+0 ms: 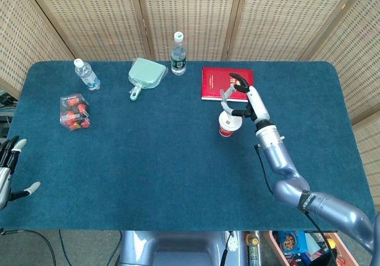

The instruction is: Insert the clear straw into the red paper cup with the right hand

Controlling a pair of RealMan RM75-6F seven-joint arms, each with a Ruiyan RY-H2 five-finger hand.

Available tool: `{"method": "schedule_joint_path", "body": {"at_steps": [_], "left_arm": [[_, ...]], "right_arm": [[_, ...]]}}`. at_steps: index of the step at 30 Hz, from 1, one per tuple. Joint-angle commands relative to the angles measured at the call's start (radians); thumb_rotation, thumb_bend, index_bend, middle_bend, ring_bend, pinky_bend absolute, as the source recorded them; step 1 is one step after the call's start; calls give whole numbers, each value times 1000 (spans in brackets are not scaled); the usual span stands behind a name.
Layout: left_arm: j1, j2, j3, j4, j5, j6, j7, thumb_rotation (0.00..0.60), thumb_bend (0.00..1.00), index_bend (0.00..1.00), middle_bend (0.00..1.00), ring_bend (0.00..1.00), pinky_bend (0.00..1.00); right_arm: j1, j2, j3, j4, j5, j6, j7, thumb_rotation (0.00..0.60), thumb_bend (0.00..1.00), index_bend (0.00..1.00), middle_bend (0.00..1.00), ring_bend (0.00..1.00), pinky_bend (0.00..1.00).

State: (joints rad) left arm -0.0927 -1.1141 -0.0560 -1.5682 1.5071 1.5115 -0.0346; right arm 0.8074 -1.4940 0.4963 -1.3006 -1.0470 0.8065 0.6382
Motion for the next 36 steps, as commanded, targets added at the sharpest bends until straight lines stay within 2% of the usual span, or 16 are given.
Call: {"method": "schedule_joint_path", "body": {"at_steps": [1, 36], "left_arm": [[1, 0, 0, 1, 1, 2, 0, 600, 153, 0, 0, 0, 0], [-1, 0, 1, 4, -3, -5, -6, 600, 154, 0, 0, 0, 0]], "right_arm": [[0, -3, -1, 5, 4, -3, -2, 600, 519, 648, 150, 0, 0], [20, -33, 14, 5, 22, -6, -24, 600, 519, 649, 159, 0, 0]]}}
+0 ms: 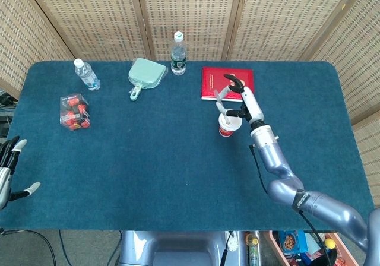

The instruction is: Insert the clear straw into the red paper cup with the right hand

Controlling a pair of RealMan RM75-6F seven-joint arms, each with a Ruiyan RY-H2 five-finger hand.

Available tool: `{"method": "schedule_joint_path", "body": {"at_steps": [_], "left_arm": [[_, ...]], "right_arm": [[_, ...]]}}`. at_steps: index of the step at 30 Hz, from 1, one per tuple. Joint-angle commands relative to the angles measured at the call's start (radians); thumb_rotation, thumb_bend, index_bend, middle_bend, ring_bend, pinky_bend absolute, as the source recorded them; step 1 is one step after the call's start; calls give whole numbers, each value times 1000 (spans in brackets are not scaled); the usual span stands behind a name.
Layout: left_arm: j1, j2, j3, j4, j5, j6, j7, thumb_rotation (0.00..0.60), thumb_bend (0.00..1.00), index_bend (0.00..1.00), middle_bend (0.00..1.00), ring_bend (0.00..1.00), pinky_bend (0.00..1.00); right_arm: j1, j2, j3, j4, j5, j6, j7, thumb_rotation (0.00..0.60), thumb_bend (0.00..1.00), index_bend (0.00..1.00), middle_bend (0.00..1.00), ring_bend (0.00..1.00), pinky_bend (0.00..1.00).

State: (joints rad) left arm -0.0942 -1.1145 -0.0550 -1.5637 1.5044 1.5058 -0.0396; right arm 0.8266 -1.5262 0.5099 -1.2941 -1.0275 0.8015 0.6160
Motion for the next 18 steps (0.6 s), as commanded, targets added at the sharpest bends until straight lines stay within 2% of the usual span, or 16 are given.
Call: {"method": "schedule_joint_path", "body": {"at_steps": [1, 18], "left_arm": [[1, 0, 0, 1, 0, 2, -1, 600, 154, 0, 0, 0, 0], [1, 1, 1, 3, 1, 1, -10, 600, 154, 0, 0, 0, 0]], "right_arm": [[1, -2, -1, -3, 5, -2, -4, 600, 519, 649, 159, 0, 0], [7, -29, -9, 28, 5, -6, -15, 600, 519, 648, 159, 0, 0]]}}
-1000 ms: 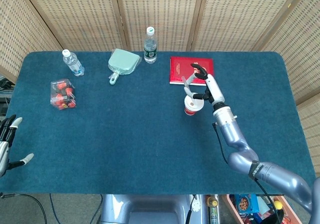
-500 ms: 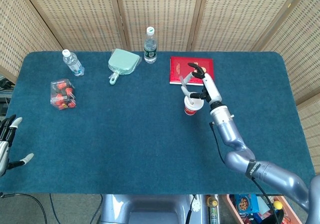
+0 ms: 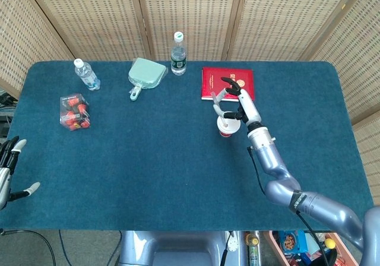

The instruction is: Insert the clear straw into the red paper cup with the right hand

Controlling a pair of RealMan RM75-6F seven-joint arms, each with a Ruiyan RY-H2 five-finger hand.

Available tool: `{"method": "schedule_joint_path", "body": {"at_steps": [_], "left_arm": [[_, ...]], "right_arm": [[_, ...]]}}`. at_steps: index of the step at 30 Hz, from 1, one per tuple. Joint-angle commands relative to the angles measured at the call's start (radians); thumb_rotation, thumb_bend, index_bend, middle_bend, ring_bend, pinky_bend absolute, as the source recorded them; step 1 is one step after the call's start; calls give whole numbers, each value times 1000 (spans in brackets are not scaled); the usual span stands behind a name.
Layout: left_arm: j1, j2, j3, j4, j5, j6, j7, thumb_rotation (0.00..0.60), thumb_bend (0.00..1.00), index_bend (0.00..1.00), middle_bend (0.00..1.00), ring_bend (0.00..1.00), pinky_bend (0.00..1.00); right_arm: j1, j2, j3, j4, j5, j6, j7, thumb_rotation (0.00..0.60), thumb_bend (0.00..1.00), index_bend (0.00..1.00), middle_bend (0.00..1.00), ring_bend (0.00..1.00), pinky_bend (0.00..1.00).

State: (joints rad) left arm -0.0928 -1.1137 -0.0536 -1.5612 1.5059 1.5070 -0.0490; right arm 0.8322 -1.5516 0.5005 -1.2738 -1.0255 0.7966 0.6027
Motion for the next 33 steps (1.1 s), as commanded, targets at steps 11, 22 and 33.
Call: {"method": "schedule_joint_path", "body": {"at_steps": [11, 22, 33], "left_arm": [[-1, 1, 1, 1, -1, -4, -4, 600, 155, 0, 0, 0, 0], [-2, 2, 3, 1, 0, -8, -8, 600, 154, 0, 0, 0, 0], [-2, 1, 4, 0, 0, -8, -4, 600, 154, 0, 0, 0, 0]], "right_arm": [[-8, -11, -16, 38, -26, -6, 17, 600, 519, 649, 159, 0, 0], [-17, -41, -56, 104, -76, -13, 45, 600, 518, 649, 158, 0, 0], [-21, -71, -84, 182, -120, -22, 89, 600, 518, 649, 156, 0, 0]]}}
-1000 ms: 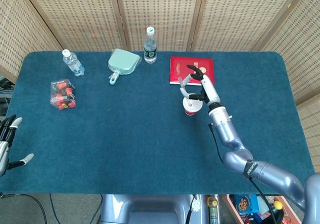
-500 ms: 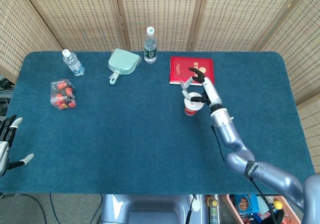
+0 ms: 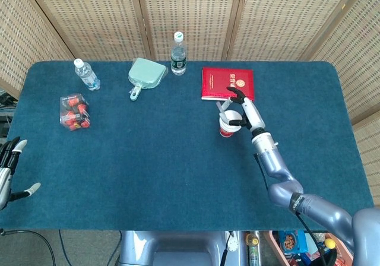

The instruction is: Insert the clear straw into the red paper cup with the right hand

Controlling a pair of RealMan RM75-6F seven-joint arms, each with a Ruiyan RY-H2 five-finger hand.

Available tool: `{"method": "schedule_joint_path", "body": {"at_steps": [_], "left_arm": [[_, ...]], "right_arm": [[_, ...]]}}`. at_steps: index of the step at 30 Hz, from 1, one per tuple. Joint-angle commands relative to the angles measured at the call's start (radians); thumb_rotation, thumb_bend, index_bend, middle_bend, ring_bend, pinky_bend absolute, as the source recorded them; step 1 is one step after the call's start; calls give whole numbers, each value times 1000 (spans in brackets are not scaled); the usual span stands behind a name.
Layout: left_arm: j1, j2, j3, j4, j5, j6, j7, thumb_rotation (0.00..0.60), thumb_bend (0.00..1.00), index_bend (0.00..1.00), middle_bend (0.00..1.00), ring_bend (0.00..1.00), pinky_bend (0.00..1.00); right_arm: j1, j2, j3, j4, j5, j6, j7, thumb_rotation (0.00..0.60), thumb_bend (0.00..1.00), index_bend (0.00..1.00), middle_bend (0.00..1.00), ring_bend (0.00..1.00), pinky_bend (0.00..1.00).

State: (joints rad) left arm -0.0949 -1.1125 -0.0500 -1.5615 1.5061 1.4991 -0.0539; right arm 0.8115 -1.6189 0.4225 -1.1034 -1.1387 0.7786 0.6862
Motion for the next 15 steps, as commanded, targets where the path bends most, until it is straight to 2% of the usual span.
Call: {"method": "schedule_joint_path", "body": {"at_steps": [1, 15], "left_arm": [[0, 0, 0, 0, 0, 0, 1, 600, 155, 0, 0, 0, 0], [-2, 2, 2, 2, 2, -4, -8, 600, 154, 0, 0, 0, 0]], "right_arm": [[0, -6, -8, 17, -10, -6, 7, 600, 518, 649, 155, 0, 0], [-1, -3, -36, 54, -59, -39, 67, 600, 519, 643, 126, 0, 0]]}}
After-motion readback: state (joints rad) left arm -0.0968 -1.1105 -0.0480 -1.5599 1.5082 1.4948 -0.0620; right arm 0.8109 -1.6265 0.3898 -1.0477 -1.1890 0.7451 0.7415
